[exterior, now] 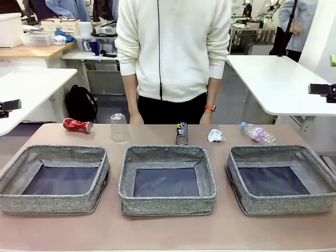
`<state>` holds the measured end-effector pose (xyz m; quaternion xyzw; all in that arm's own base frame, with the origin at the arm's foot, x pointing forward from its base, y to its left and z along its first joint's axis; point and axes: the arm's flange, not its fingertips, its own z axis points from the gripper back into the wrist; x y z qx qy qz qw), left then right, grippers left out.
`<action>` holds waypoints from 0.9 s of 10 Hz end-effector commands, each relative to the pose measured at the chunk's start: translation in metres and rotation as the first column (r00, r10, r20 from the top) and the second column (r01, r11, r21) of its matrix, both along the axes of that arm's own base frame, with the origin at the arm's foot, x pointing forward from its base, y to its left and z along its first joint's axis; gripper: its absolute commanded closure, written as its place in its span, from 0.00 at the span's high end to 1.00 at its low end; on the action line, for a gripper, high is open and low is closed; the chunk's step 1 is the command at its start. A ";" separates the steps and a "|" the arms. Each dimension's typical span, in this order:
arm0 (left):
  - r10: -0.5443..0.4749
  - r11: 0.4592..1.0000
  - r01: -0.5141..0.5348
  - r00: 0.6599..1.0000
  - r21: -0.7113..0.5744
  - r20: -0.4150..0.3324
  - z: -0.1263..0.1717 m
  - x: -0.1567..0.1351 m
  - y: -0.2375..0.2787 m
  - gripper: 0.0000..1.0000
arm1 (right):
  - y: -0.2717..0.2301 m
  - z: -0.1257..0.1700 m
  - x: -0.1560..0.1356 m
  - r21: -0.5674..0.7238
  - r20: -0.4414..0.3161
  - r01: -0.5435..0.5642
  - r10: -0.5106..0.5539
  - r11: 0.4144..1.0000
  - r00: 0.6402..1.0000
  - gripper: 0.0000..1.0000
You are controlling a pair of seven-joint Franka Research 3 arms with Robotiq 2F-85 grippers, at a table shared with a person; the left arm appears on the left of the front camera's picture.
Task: Sort the waste into the appropriate baskets.
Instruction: Pick up the waste item pointed out by the person.
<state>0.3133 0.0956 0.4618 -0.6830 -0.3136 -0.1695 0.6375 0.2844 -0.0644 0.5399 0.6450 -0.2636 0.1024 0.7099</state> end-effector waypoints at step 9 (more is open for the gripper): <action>-0.054 0.990 0.047 0.997 0.132 0.051 0.013 -0.006 -0.014 1.00 | 0.027 0.014 0.001 -0.083 0.056 -0.034 0.038 0.996 0.998 1.00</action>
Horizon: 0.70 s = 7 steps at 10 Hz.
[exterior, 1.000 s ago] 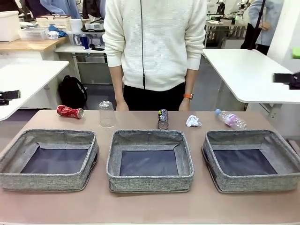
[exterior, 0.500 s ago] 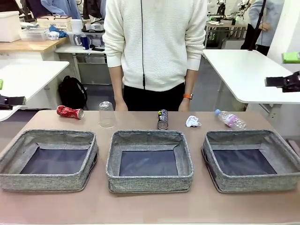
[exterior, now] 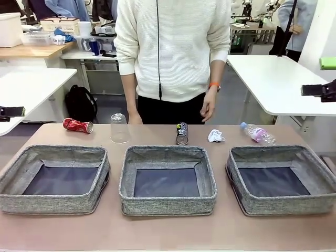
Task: Sort the waste into the appropriate baskets.
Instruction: Pick up the waste item pointed out by the person.
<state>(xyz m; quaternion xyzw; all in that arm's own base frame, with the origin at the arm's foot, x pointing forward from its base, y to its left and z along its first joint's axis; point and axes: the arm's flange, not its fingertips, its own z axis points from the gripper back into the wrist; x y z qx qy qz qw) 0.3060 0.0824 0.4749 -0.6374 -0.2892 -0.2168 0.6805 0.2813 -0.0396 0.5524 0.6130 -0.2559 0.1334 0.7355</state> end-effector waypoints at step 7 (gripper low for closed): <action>-0.002 1.000 0.003 1.000 -0.024 0.031 0.000 0.002 -0.001 1.00 | 0.002 0.001 0.005 0.015 0.035 -0.006 0.006 1.000 0.999 1.00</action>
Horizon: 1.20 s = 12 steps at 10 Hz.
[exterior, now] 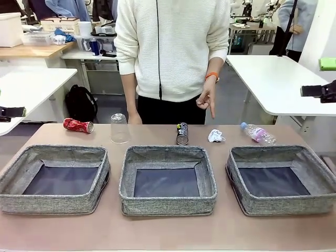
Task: Sort the waste into the appropriate baskets.
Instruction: Pick up the waste item pointed out by the person.
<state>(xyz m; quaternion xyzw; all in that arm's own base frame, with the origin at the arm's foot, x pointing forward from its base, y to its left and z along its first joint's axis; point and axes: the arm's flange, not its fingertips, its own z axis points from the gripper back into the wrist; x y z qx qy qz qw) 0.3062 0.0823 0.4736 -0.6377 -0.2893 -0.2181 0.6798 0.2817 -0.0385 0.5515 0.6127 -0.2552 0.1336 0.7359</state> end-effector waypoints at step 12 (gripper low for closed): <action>0.000 1.000 0.001 1.000 -0.024 0.029 0.001 0.002 -0.001 1.00 | 0.103 -0.020 0.096 -0.872 0.285 0.353 -0.236 0.339 0.929 1.00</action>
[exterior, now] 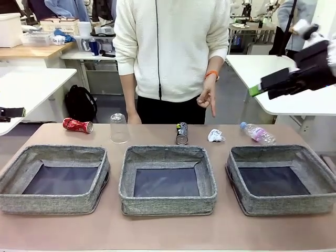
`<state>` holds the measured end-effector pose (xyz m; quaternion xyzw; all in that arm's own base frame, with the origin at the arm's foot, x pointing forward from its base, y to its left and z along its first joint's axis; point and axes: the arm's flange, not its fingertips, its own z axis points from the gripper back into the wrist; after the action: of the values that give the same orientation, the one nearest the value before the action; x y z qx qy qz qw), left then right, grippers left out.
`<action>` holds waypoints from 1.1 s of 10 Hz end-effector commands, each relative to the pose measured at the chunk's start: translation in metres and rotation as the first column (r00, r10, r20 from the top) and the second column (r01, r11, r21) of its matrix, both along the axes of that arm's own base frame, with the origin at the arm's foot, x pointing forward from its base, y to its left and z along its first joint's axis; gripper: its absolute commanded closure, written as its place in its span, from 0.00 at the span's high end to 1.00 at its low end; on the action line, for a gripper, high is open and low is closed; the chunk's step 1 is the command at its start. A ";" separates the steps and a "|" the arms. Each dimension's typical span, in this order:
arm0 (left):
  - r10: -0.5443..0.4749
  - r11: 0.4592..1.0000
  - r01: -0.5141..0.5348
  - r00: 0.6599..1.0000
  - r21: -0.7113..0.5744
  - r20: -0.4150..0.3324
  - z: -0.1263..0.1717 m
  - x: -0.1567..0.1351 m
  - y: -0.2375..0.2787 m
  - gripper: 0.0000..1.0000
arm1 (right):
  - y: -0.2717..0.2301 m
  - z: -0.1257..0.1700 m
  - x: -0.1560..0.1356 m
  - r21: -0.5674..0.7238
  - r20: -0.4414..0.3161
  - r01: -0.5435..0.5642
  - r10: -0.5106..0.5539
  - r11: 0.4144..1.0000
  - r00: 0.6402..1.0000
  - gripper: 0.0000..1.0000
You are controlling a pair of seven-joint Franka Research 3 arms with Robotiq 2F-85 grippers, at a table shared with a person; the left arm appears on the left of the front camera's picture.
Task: Sort the waste into the appropriate baskets.
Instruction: Pick up the waste item pointed out by the person.
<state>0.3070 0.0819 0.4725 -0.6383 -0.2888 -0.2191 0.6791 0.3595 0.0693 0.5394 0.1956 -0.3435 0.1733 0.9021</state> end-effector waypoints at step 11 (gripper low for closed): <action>0.003 1.000 -0.002 1.000 -0.023 0.029 0.002 0.001 -0.001 1.00 | 0.045 -0.068 0.173 -0.362 -0.317 -0.121 0.000 0.924 0.948 1.00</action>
<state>0.3071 0.0825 0.4722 -0.6387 -0.2893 -0.2190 0.6785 0.5150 0.1148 0.4667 0.0492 -0.1671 0.2247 0.9587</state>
